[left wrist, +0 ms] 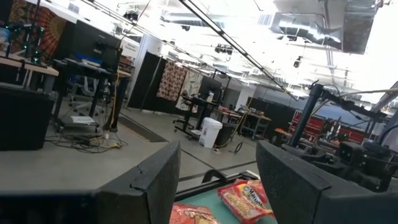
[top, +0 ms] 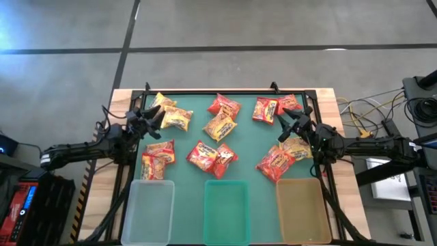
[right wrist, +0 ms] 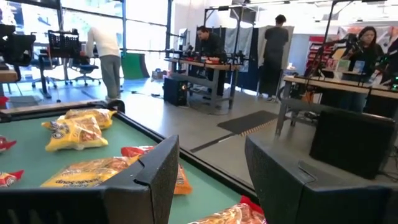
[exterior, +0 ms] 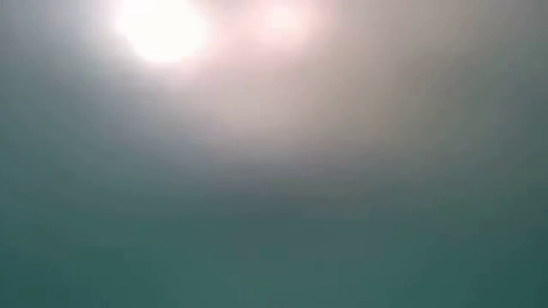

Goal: Sort Maruchan noodles
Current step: Put the red noodle pack into the orange bin

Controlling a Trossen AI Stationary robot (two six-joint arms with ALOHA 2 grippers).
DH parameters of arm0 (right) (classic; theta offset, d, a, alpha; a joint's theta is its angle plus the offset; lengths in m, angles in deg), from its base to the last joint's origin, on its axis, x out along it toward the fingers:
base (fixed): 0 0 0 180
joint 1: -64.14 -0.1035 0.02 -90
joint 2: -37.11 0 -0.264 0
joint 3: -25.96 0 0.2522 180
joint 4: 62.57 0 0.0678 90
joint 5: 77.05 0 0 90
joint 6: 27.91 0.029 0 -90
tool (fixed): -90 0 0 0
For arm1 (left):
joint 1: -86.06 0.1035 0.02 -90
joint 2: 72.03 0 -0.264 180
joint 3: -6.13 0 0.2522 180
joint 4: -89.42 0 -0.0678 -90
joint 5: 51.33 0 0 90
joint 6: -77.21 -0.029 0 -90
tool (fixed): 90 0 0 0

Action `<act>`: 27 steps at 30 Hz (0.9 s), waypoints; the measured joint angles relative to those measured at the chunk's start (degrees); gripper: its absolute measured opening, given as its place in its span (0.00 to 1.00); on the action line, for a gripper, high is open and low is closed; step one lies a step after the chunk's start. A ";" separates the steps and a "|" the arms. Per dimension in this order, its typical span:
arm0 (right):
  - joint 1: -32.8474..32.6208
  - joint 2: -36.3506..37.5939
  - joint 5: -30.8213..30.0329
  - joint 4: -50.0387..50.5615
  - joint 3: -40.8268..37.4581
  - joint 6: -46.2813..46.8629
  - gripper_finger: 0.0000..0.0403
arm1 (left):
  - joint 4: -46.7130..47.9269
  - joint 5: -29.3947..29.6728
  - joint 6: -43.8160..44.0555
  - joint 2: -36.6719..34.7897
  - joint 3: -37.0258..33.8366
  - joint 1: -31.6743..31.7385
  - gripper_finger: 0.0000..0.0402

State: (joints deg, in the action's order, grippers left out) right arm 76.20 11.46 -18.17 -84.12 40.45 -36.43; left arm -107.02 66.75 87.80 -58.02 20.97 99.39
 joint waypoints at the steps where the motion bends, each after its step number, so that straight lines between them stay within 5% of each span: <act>1: 0.00 0.00 0.02 -0.10 0.00 0.10 0.44 | -0.24 0.00 -0.51 0.16 0.00 0.00 0.48; 13: 0.84 0.00 -0.57 0.64 4.84 3.61 0.44 | -1.76 -0.01 -1.12 1.37 0.00 0.01 0.48; 19: 4.62 -0.30 -6.45 23.48 14.97 10.32 0.44 | -0.98 0.00 -3.81 3.80 3.08 0.06 0.48; 27: 12.45 -1.94 -7.81 55.32 26.87 32.62 0.44 | 4.71 0.02 -4.41 11.81 8.70 0.23 0.48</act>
State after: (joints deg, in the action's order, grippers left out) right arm 88.65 9.52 -25.98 -28.80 67.32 -3.81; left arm -102.31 66.77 83.38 -46.22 29.66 99.62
